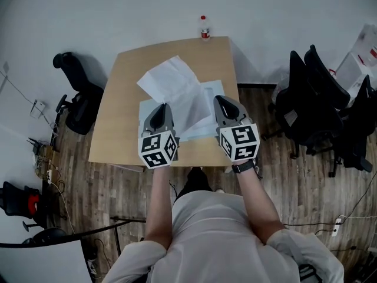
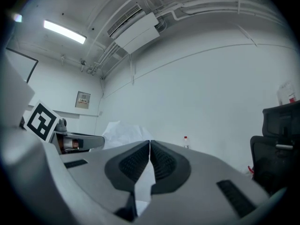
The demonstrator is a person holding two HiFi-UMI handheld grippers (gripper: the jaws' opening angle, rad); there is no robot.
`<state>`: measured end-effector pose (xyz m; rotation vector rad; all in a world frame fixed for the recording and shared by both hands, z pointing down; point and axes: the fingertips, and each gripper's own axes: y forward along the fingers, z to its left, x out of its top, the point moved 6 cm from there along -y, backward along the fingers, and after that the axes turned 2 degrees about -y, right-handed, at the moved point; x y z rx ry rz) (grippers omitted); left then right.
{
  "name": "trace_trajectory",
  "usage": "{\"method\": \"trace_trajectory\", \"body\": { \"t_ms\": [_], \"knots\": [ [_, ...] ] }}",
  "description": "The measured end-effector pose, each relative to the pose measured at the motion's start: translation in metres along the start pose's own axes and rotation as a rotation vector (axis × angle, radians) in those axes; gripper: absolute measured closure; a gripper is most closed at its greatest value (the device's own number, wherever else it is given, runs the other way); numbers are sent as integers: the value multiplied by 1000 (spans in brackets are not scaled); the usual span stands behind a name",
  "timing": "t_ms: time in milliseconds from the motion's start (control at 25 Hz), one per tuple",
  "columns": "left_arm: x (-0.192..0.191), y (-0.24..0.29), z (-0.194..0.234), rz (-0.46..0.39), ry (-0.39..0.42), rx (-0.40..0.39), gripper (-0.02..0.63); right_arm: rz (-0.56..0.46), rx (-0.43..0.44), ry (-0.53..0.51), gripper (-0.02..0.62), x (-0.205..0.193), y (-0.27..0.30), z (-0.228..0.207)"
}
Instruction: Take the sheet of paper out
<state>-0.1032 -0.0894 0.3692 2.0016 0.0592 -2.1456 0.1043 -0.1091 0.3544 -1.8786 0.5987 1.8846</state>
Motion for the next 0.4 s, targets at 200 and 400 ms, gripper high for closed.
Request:
{"method": "trace_trajectory", "body": {
  "t_ms": [200,400],
  "knots": [
    [-5,5,4,4,-32,-9,586,41,-15,0,581,-8,6,-5],
    [-19,30,15,32,-37,-29,586,89,-35,9,581,-27,17,-9]
  ]
}}
